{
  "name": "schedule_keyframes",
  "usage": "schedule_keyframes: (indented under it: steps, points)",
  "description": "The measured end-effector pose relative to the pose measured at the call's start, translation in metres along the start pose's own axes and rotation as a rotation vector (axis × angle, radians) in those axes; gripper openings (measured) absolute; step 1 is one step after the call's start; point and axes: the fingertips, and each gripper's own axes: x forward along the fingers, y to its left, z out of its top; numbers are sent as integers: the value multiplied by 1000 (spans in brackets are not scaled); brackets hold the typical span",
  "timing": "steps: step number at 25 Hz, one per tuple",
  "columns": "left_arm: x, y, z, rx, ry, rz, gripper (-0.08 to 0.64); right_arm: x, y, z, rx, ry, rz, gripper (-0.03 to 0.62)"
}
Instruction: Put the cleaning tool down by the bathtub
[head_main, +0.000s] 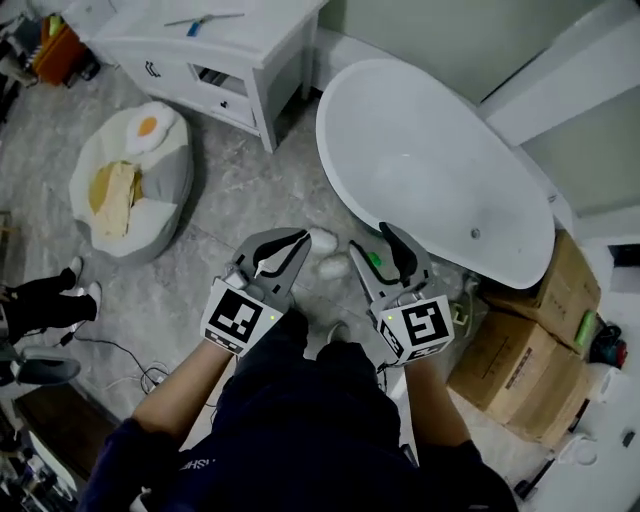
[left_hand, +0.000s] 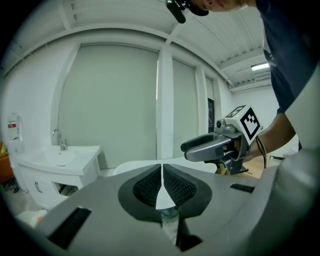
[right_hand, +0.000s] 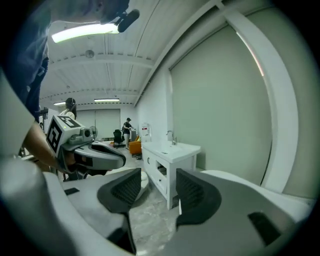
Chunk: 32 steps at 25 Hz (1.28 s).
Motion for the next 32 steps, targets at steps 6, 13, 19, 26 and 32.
schedule_keyframes:
  steps: [6,13,19,26,32]
  points:
    - [7,-22,50,74,-62,-106,35,-48,-13,36,-17,-77,-148,222]
    - [21,-59,91,105,-127,-184,34,-107,-39,45,27,-118,-256,215]
    - [30,-89,111,115,-148,-211,34,-153,-60,53,36,-155,-321,213]
    - [39,-119,129,112,-171,-221,35,-196,-76,60,41,-182,-363,199]
    - [45,-142,136,112,-181,-227,34,-218,-82,59,42,-192,-373,173]
